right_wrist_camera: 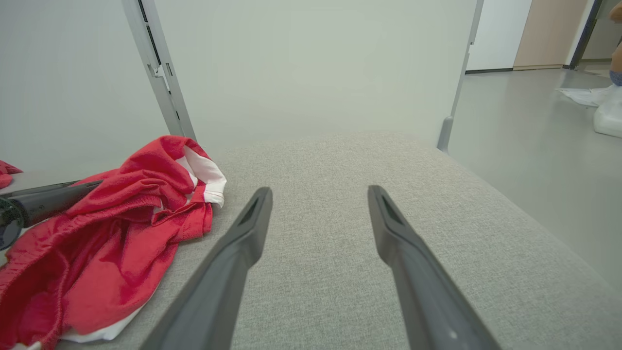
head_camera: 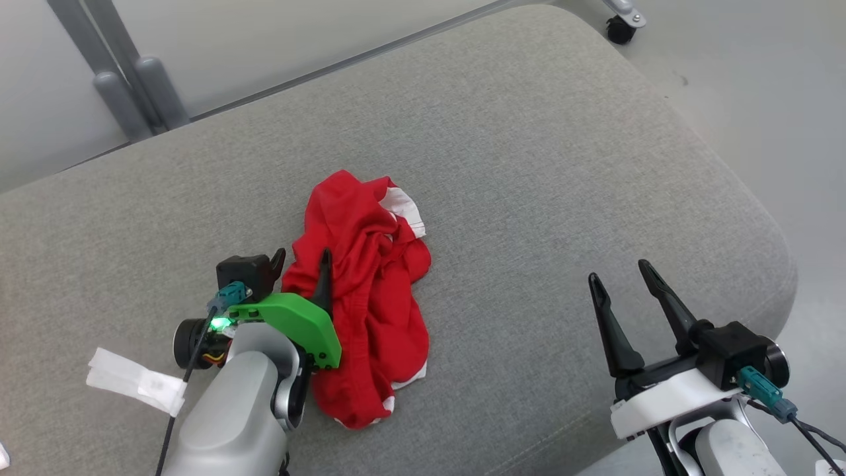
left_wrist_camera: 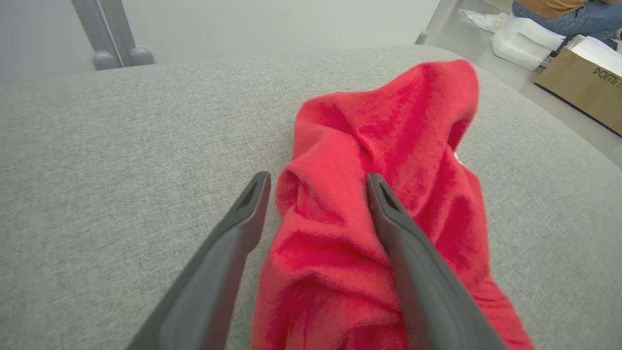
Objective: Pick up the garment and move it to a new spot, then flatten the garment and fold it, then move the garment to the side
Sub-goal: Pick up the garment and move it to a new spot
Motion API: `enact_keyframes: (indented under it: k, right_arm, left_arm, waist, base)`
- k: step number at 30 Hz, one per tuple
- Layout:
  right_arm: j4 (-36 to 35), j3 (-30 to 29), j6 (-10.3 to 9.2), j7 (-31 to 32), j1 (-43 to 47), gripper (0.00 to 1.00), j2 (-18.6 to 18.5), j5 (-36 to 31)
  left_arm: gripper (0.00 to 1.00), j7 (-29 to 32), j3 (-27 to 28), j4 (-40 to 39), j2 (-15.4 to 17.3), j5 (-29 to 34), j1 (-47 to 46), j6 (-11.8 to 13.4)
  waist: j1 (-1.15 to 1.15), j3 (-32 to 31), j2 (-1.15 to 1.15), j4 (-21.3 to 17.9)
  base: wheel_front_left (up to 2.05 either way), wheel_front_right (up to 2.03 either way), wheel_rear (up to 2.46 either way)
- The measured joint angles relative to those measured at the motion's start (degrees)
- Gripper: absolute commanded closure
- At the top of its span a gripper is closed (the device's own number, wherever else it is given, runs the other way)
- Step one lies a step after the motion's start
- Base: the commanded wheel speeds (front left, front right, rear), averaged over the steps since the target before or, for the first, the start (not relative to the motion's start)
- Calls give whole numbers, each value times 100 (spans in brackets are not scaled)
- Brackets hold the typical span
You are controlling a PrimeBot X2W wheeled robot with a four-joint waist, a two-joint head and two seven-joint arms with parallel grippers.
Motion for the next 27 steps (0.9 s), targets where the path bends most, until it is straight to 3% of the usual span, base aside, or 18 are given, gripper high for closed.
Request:
enact_keyframes:
  k: [6, 16, 22, 27]
  right_arm:
    - [-41, -90, 0, 0, 12, 0, -77, -69]
    - [-224, -683, 0, 0, 411, 0, -290, -355]
    - [-189, -773, 1, 0, 553, 0, -378, -409]
    - [-15, -816, 1, 0, 679, 0, -404, -433]
  left_arm:
    - [0, -458, -31, -7, -12, 254, -16, -97]
    - [0, -494, 469, -2891, 19, 1454, 1813, 125]
    - [0, -498, 964, -3582, 37, 1862, 2760, 122]
    - [0, -498, 1351, -3704, 12, 2061, 3283, -55]
  waist:
    - [0, -55, 0, 369]
    - [0, -369, 0, 1218]
    - [0, -546, 0, 1779]
    - [0, -686, 0, 2213]
  base:
    - [0, 0, 0]
    - [0, 0, 0]
    - [0, 0, 0]
    - [0, 0, 0]
